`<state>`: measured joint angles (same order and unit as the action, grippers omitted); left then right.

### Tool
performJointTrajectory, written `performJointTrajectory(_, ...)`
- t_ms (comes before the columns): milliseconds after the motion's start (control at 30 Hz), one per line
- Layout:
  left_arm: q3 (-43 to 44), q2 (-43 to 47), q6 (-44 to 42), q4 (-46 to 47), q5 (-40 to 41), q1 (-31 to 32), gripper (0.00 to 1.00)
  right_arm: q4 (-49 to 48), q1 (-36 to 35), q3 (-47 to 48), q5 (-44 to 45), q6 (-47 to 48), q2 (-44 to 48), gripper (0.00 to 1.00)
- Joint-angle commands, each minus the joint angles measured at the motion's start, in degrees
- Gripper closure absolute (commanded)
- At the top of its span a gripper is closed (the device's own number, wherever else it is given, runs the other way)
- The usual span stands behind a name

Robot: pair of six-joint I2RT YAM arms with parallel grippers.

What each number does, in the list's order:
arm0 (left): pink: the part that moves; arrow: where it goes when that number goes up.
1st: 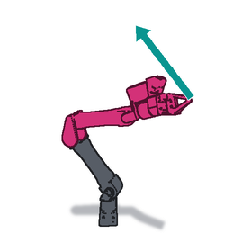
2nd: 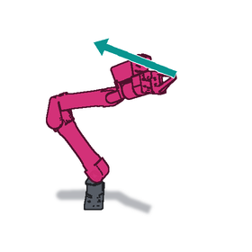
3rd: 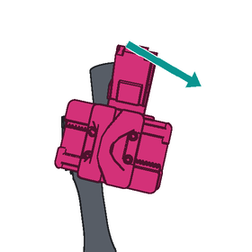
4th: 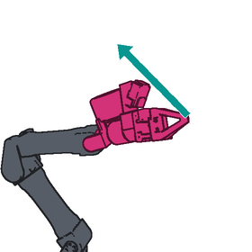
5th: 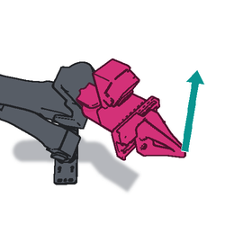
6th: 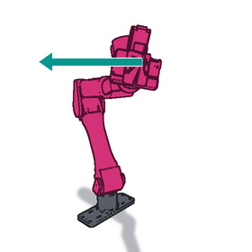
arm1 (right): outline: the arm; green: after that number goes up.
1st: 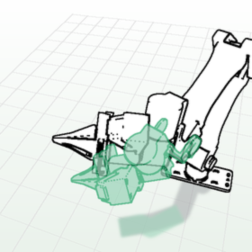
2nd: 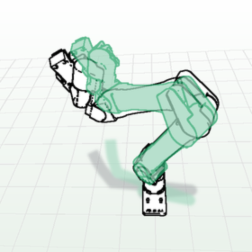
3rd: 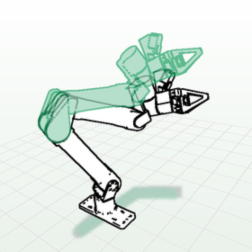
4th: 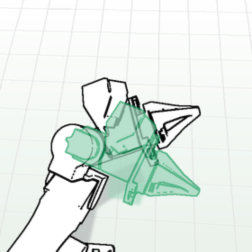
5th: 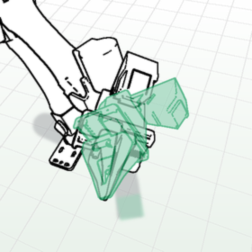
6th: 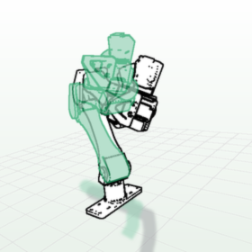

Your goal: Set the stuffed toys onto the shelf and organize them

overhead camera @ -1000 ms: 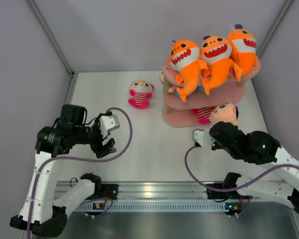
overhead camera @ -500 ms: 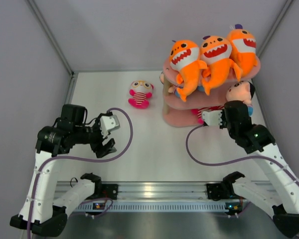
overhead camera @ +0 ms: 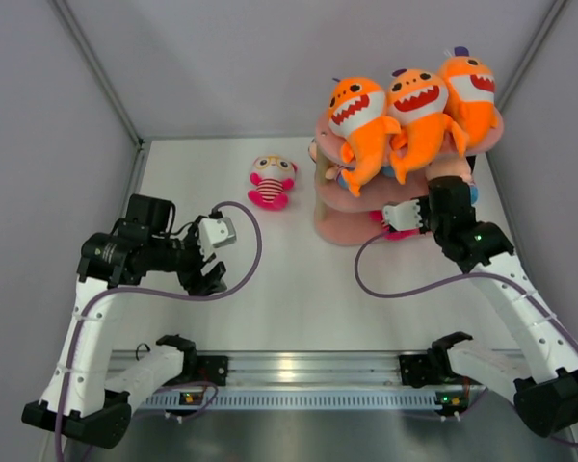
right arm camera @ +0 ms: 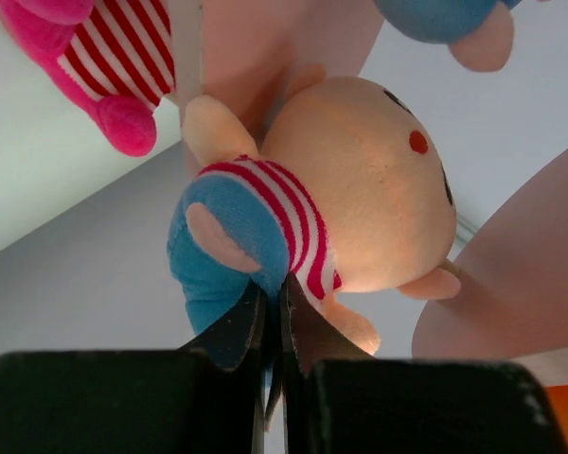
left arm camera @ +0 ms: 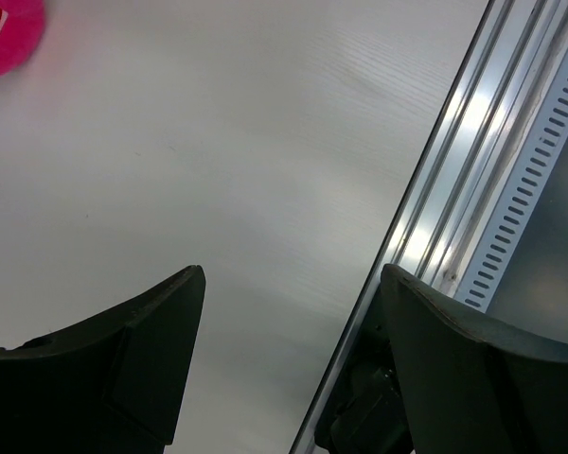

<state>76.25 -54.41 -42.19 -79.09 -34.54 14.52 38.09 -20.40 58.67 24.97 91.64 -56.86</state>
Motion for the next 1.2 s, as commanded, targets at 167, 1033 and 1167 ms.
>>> performJointTrajectory(167,0.57,-0.96,-0.87,1.83,0.0,-0.02,0.19,-6.26,2.21,4.43,-4.14,5.83,-3.52,1.0)
performJointTrajectory(1033,0.74,-1.75,0.01,1.75,-0.35,-0.02,0.19,-10.32,7.13,1.01,-8.8,6.98,-0.01,0.41)
performJointTrajectory(1167,0.05,-2.45,1.49,2.79,0.09,-0.02,0.19,-9.17,6.26,-0.14,-9.59,5.31,4.55,0.38)
